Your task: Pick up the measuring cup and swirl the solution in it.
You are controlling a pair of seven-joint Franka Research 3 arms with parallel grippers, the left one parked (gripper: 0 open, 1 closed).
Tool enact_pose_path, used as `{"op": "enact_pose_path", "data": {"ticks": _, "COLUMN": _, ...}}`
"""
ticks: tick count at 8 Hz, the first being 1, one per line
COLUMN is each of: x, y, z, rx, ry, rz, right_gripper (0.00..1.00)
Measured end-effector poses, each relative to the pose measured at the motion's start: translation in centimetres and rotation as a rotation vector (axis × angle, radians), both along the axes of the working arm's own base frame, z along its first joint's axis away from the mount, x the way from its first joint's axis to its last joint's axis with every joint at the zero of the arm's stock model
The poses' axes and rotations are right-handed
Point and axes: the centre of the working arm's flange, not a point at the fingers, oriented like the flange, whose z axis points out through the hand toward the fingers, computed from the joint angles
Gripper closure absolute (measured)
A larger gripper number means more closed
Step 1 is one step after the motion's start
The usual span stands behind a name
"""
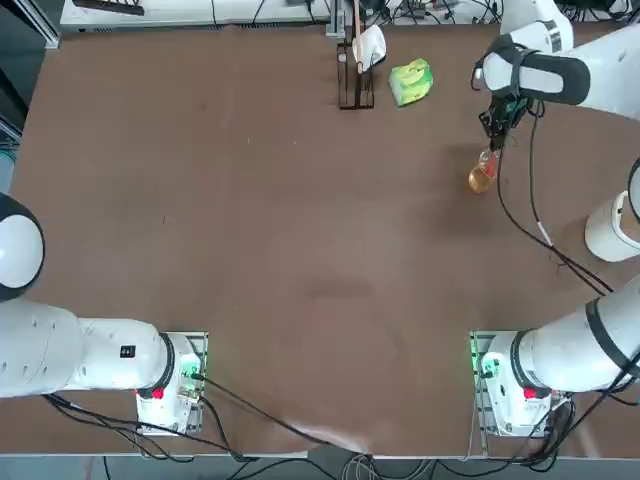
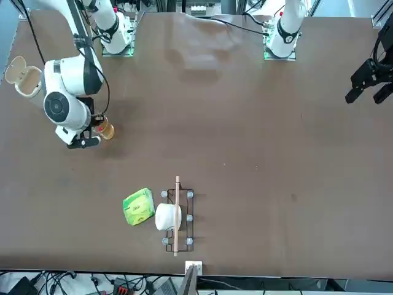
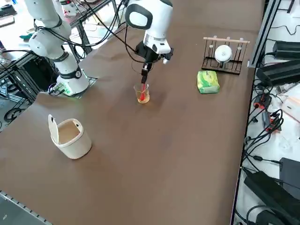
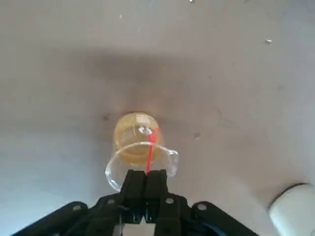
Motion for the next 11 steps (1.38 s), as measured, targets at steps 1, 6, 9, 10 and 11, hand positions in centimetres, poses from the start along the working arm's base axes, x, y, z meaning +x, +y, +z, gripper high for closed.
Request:
{"op": "enact_pose_path", "data": {"ticks": 1, "x": 0.1, "y": 0.6, "z": -0.1, "rx": 0.022, "ry": -0.012, "rz": -0.046, "right_gripper": 0.98}}
{"op": "enact_pose_path", "data": {"ticks": 6, "x": -0.8, "y": 1.4, "z": -0.8, "rx": 0.047, "ry": 0.056, "rz": -0.101, "right_gripper": 0.98}}
{"op": "enact_pose_path", "data": {"ticks": 9, "x": -1.2, "y": 0.7, "z": -0.8, "rx": 0.004, "ry": 0.098, "rz": 0.011, "right_gripper": 0.98}}
{"op": "enact_pose_path", "data": {"ticks": 10, "x": -1.1, "y": 0.3, "z": -0.8, "rx": -0.029, "ry": 0.099, "rz": 0.052, "right_gripper": 0.98}}
{"op": "enact_pose_path", "data": {"ticks": 11, "x": -1.0, "y": 0.0, "z": -0.7, "rx": -0.051, "ry": 0.093, "rz": 0.075, "right_gripper": 0.98}}
